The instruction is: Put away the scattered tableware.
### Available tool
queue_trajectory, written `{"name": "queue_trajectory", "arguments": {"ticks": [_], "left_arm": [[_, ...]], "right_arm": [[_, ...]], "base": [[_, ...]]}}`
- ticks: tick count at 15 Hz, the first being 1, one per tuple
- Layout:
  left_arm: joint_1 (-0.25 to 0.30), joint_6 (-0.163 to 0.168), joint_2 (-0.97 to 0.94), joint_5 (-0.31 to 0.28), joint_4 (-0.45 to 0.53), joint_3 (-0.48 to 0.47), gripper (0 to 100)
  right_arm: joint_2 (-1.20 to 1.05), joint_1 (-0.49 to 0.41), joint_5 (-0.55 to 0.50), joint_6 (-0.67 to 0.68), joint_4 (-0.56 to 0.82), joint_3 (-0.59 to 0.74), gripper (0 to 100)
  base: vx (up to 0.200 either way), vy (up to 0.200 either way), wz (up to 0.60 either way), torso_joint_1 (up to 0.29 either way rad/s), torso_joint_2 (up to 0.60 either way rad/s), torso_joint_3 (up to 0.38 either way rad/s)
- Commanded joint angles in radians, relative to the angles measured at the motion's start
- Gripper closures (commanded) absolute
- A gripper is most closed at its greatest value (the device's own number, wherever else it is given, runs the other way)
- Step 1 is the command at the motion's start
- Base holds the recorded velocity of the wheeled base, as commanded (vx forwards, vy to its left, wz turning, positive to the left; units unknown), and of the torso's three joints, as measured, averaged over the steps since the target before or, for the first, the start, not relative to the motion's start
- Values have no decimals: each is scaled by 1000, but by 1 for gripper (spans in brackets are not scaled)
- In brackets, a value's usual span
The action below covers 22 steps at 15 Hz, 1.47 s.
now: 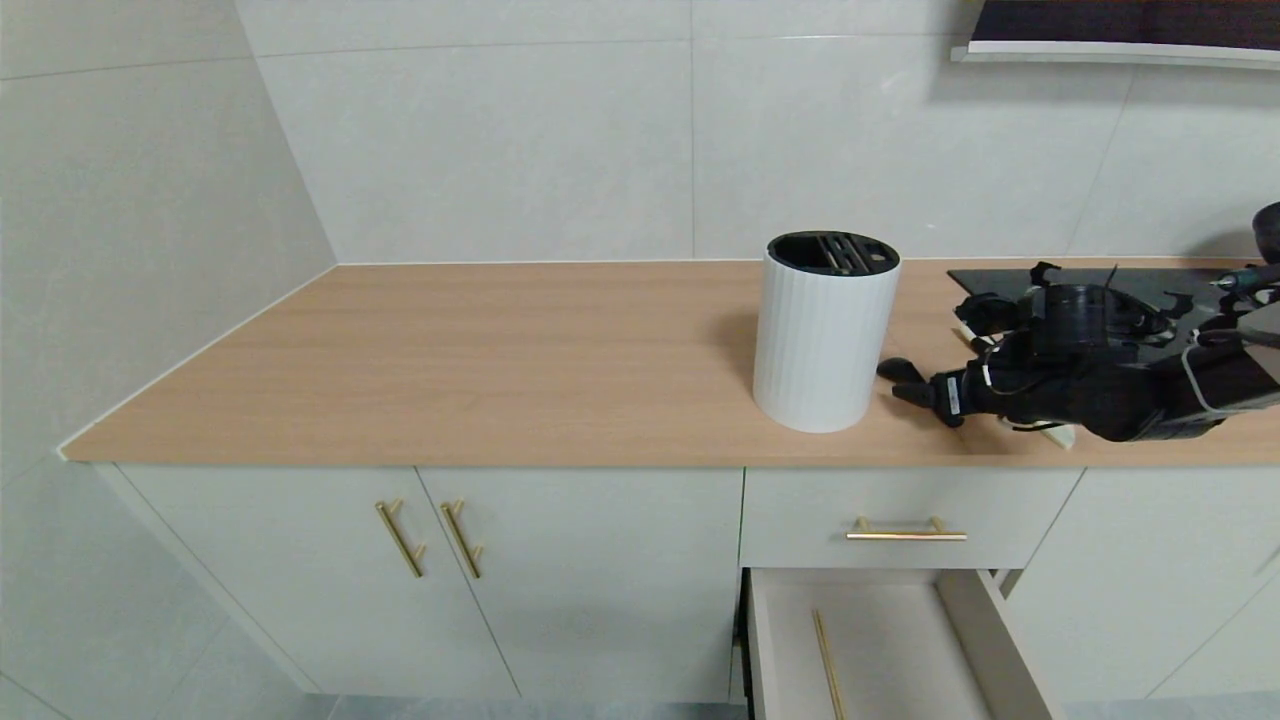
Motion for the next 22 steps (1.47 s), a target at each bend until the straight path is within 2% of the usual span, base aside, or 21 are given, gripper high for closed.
{"name": "queue_trajectory", "arguments": {"ticks": [1,5,6,13,15,19,22], "left_arm": [[1,0,0,0,-1,0,0],[1,0,0,0,-1,0,0],[-1,0,0,0,-1,0,0],[1,0,0,0,-1,0,0],[1,0,0,0,-1,0,0],[1,0,0,0,-1,0,0],[1,0,0,0,-1,0,0]], "right_arm": [[13,0,0,0,1,0,0],[24,0,0,0,-1,0,0],[28,0,0,0,1,-2,100],[27,5,-9,0,1,-6,100],[-39,5,-50,14,7,26,100],[-248,6,-70,137,8,210,100],[-443,6,-60,172,2,457,100]], "base": [[0,0,0,0,0,0],[0,0,0,0,0,0],[0,0,0,0,0,0],[0,0,0,0,0,0],[0,0,0,0,0,0],[0,0,0,0,0,0],[0,0,0,0,0,0]]}}
